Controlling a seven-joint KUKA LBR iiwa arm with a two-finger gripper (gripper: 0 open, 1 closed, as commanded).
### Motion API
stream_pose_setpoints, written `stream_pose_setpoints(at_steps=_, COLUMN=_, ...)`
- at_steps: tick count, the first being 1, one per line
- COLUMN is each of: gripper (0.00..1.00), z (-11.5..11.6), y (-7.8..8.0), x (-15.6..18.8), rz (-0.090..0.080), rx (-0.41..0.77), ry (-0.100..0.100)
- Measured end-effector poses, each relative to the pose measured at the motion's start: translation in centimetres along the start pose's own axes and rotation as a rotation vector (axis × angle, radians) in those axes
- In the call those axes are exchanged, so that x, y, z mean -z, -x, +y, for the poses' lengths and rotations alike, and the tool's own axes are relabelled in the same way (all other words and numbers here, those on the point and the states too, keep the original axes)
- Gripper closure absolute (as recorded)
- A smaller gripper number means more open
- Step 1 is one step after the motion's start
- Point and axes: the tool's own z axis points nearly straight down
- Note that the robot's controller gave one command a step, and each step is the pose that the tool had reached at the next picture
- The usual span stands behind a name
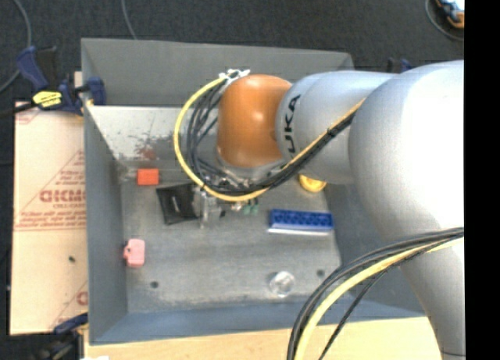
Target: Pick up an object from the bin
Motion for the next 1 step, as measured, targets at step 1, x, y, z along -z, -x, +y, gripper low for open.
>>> stream_pose_setpoints(at_steps=1, gripper=1.0, z=0.0, y=-0.05, x=0.24, rz=0.0, rx=-0.001, ry=0.0)
